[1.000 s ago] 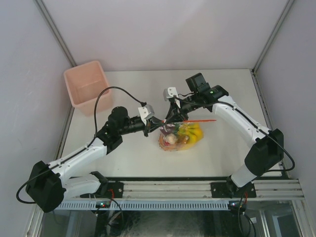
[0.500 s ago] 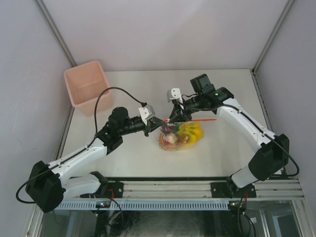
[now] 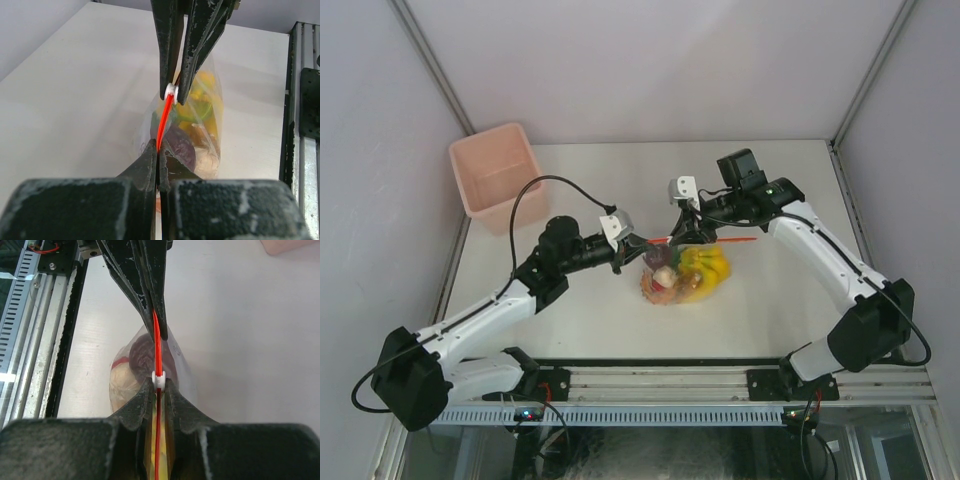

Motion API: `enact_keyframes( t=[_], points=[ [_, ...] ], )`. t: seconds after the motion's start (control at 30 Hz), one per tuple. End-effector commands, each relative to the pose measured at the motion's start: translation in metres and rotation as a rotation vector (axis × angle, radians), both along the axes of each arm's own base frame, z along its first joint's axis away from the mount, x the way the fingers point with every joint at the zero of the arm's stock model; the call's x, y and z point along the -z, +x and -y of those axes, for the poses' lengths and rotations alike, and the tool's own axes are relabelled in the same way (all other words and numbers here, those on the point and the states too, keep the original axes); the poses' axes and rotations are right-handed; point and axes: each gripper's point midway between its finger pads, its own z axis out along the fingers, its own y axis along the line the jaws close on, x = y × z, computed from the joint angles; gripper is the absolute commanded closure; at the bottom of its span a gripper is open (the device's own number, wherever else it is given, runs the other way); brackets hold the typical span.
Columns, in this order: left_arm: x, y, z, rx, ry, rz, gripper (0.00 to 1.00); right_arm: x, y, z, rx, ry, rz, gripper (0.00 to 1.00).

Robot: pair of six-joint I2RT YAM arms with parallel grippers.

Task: Open the zip-top bag and remove the fake food
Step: Unzip the zipper food storage bag at the center of the board.

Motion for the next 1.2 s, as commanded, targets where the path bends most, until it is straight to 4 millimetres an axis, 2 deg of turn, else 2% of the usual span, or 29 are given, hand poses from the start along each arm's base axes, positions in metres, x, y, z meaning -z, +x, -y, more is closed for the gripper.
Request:
enact_keyframes(
  t=[0.0,0.4,0.67,1.17],
  points=[
    [-0.043,0.012,-0.002,-0.043,-0.044,0.107,1.00,-0.025,0.005,0.011,0.025,0.042,0.098,1.00],
    [-0.059,0.035,0.008,-0.059,-0.030,0.156,1.00,-0.038,0.019,0.036,0.107,0.061,0.132,1.00],
    [-0.068,0.069,0.020,-0.067,-0.015,0.174,1.00,-0.038,0.036,0.063,0.205,0.065,0.149,1.00],
    [-0.050,0.113,0.050,0.010,0.026,0.186,1.00,-0.027,0.056,0.112,0.364,0.065,0.181,1.00]
  ],
)
